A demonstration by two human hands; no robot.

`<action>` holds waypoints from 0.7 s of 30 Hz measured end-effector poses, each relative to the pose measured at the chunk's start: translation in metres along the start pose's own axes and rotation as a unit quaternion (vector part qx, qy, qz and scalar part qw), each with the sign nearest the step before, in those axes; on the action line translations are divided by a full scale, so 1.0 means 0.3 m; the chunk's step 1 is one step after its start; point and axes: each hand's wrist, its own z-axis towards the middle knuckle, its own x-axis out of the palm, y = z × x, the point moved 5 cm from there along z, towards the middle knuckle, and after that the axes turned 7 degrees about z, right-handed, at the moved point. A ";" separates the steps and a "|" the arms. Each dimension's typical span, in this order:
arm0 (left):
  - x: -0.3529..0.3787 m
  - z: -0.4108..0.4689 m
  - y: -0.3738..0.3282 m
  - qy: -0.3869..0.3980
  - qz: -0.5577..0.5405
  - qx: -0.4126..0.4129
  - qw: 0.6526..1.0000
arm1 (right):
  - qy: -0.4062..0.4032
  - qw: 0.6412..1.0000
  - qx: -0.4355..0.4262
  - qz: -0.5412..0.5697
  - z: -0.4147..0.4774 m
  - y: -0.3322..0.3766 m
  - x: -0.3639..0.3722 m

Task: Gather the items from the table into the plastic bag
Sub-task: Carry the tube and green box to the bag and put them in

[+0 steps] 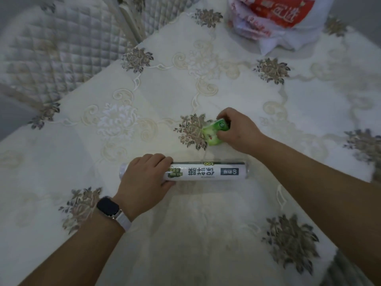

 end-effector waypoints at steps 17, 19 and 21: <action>-0.300 -0.617 -0.261 -0.097 -0.166 -0.103 0.976 | -0.252 0.967 0.038 0.017 -1.166 0.166 -0.205; -0.322 -0.653 -0.328 -0.111 -0.187 -0.092 0.972 | -0.260 0.965 0.037 0.014 -1.265 0.184 -0.237; -0.344 -0.679 -0.404 -0.116 -0.183 -0.071 0.974 | -0.264 0.964 0.031 0.015 -1.353 0.196 -0.267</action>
